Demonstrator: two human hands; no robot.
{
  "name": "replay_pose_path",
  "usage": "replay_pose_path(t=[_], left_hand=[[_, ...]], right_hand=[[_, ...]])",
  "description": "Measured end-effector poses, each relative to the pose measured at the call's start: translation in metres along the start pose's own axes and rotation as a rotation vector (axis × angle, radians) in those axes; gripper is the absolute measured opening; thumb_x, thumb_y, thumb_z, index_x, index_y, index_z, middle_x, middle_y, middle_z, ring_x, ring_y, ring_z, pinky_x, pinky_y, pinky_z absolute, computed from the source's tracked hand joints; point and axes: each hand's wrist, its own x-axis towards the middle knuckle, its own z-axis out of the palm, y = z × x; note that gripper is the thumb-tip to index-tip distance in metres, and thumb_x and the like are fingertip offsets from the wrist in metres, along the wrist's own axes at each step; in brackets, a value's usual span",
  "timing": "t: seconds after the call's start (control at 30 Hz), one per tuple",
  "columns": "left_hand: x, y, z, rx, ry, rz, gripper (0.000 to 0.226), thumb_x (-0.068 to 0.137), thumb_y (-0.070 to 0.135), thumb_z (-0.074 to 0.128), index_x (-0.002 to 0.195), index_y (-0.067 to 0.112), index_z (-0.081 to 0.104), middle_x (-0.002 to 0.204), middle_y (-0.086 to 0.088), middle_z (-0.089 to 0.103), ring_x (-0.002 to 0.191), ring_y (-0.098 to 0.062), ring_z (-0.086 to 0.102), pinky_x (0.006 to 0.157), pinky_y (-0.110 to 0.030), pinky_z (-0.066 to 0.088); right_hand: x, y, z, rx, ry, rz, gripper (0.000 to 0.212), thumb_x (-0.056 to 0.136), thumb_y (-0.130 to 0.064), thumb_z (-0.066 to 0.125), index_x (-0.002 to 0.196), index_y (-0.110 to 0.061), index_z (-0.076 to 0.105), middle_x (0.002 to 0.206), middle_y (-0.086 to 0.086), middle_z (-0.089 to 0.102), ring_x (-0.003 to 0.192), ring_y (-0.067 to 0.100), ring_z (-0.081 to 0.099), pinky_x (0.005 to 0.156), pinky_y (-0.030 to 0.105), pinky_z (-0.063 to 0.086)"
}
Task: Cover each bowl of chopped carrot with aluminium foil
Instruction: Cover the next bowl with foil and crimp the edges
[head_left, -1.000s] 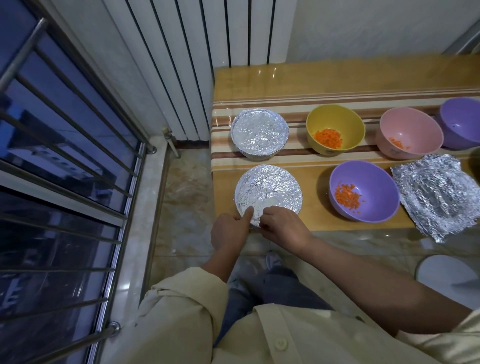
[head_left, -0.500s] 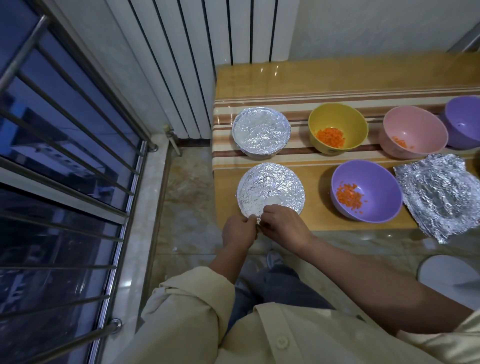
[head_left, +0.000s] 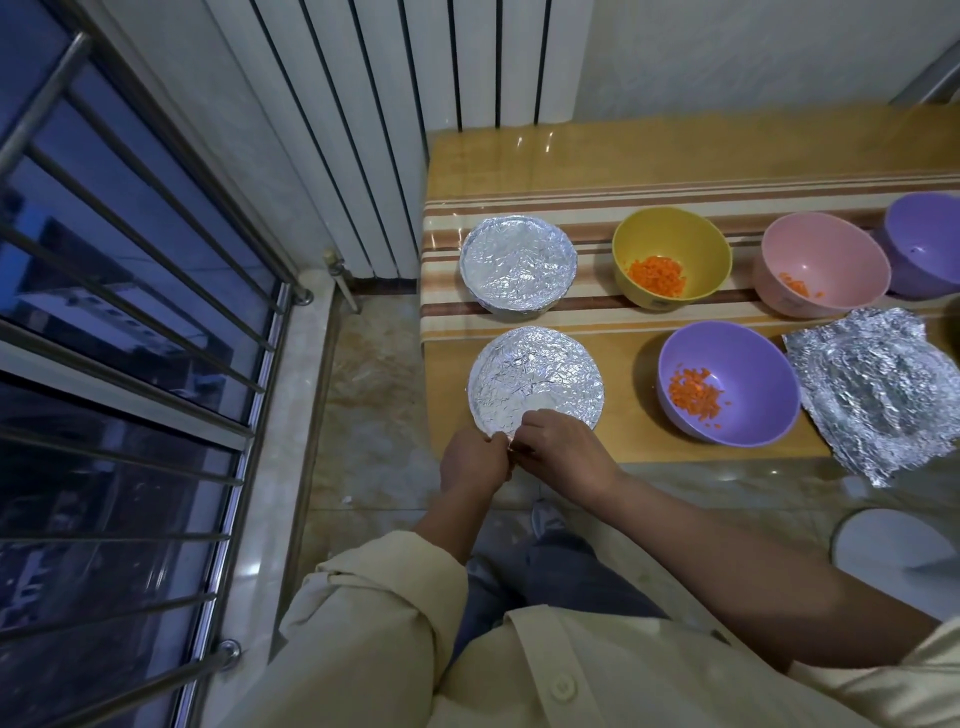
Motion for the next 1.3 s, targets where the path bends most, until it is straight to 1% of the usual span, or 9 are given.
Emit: replay_pose_path(t=[0.1,0.17,0.3,0.47,0.63,0.77,0.9,1.17,1.3], left_hand=[[0.005,0.000,-0.006,0.005,0.003,0.004,0.038,0.071,0.038,0.045,0.060,0.008,0.068,0.065,-0.013,0.073,0.074,-0.033,0.073,0.078,-0.048,0.060],[0.009,-0.001,-0.009,0.008,-0.007,0.001,0.035,0.068,0.035,0.046,0.056,0.009,0.066,0.062,-0.012,0.072,0.072,-0.033,0.073,0.077,-0.050,0.060],[0.012,-0.001,-0.012,0.027,-0.027,0.006,0.034,0.080,0.028,0.051,0.056,0.009,0.067,0.059,-0.010,0.071,0.070,-0.032,0.073,0.077,-0.051,0.060],[-0.002,0.001,-0.011,-0.027,-0.023,-0.023,0.055,0.091,0.054,0.055,0.063,0.010,0.071,0.064,-0.009,0.073,0.069,-0.028,0.073,0.076,-0.041,0.059],[-0.003,-0.001,-0.001,-0.070,-0.002,-0.013,0.046,0.092,0.023,0.053,0.049,0.014,0.063,0.063,-0.013,0.072,0.074,-0.032,0.073,0.081,-0.051,0.058],[-0.005,0.002,-0.003,-0.121,0.001,-0.024,0.043,0.093,0.025,0.053,0.053,0.015,0.065,0.068,-0.014,0.074,0.076,-0.033,0.073,0.083,-0.051,0.059],[-0.007,0.002,-0.001,-0.130,-0.026,-0.043,0.040,0.097,0.031,0.050,0.065,0.012,0.065,0.081,-0.016,0.075,0.081,-0.034,0.073,0.081,-0.045,0.057],[0.009,-0.002,-0.003,-0.075,-0.006,0.000,0.038,0.067,0.039,0.042,0.059,0.010,0.066,0.077,-0.021,0.073,0.082,-0.038,0.071,0.083,-0.056,0.056],[0.013,-0.004,-0.005,-0.073,0.006,-0.011,0.036,0.067,0.037,0.045,0.059,0.010,0.067,0.075,-0.020,0.073,0.081,-0.040,0.071,0.080,-0.054,0.057]], right_hand=[[-0.005,0.004,-0.005,-0.008,-0.001,-0.011,0.023,0.067,-0.020,0.084,0.077,-0.009,0.066,0.073,0.005,0.057,0.064,0.026,0.056,0.051,0.031,0.041],[-0.008,0.004,-0.009,-0.033,-0.002,-0.024,0.027,0.063,-0.019,0.087,0.075,-0.009,0.065,0.072,0.005,0.057,0.063,0.026,0.056,0.050,0.031,0.041],[-0.004,0.001,-0.009,-0.093,-0.021,-0.062,0.024,0.060,-0.005,0.085,0.061,-0.008,0.060,0.062,0.006,0.054,0.054,0.027,0.054,0.047,0.024,0.032],[0.000,0.000,-0.008,-0.094,-0.019,-0.043,0.022,0.061,-0.004,0.082,0.059,-0.008,0.061,0.061,0.004,0.053,0.053,0.025,0.054,0.050,0.022,0.023],[0.002,0.002,-0.002,-0.037,-0.019,-0.027,0.020,0.068,-0.006,0.076,0.058,-0.006,0.058,0.060,0.006,0.051,0.053,0.027,0.053,0.042,0.026,0.035],[0.005,0.003,0.000,-0.013,-0.009,-0.010,0.016,0.069,-0.008,0.069,0.058,-0.005,0.058,0.060,0.007,0.050,0.053,0.028,0.053,0.039,0.035,0.041],[0.005,0.001,0.001,-0.010,-0.011,-0.009,0.020,0.065,-0.004,0.076,0.059,-0.006,0.057,0.060,0.007,0.050,0.052,0.027,0.052,0.038,0.031,0.040],[0.003,0.005,-0.011,0.015,0.009,-0.006,0.021,0.069,-0.020,0.084,0.073,-0.009,0.067,0.069,0.005,0.057,0.062,0.024,0.057,0.050,0.027,0.039],[-0.001,0.008,-0.016,-0.042,-0.027,-0.052,0.021,0.061,-0.008,0.085,0.066,-0.010,0.065,0.066,0.005,0.057,0.059,0.027,0.059,0.047,0.026,0.040]])
